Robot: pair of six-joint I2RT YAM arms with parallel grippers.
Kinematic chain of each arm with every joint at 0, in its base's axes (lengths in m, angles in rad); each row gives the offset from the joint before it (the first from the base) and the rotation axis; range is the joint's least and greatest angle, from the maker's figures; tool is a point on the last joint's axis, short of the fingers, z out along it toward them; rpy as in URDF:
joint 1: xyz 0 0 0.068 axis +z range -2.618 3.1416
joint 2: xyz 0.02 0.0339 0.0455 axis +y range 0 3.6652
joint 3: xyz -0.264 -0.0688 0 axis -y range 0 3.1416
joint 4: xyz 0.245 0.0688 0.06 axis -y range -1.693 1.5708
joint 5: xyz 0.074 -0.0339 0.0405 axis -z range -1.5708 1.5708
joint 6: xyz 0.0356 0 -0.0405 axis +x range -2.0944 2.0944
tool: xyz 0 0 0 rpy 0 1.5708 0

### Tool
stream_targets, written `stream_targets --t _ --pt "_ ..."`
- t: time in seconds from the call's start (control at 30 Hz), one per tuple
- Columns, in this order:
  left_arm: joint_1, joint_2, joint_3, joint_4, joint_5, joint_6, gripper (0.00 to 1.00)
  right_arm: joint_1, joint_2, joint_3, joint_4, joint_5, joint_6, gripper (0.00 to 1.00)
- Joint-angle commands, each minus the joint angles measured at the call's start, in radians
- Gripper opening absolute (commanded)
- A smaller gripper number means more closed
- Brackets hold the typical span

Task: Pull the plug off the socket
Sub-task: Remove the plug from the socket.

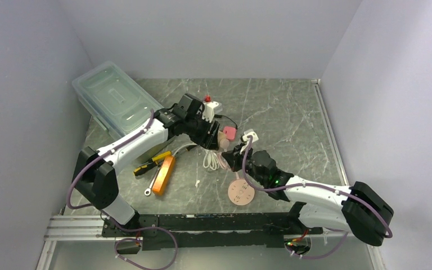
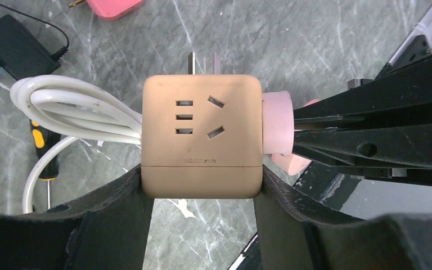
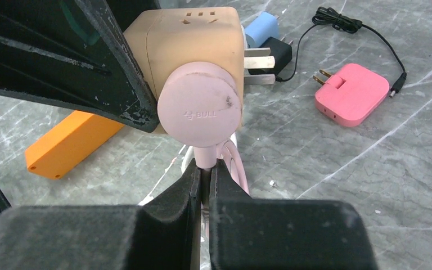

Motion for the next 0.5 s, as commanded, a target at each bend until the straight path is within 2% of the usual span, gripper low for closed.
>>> stream_targets --t 0.0,0.13,0.2,0.47 --pt "0.117 -0.056 -0.014 0.055 -0.024 0.020 0.00 -0.010 0.012 0.027 0.046 0.068 0.008 0.00" --pt "0.176 -0.108 -0.061 0.165 0.220 -0.059 0.00 -0.010 0.112 0.084 0.007 0.064 0.023 0.00" --pt "0.197 -0.127 -0.072 0.200 0.284 -0.083 0.00 -0.011 0.165 0.113 -0.010 0.062 0.028 0.00" --pt "0.244 -0.128 -0.086 0.248 0.400 -0.128 0.00 -0.005 0.295 0.195 -0.069 0.043 0.035 0.00"
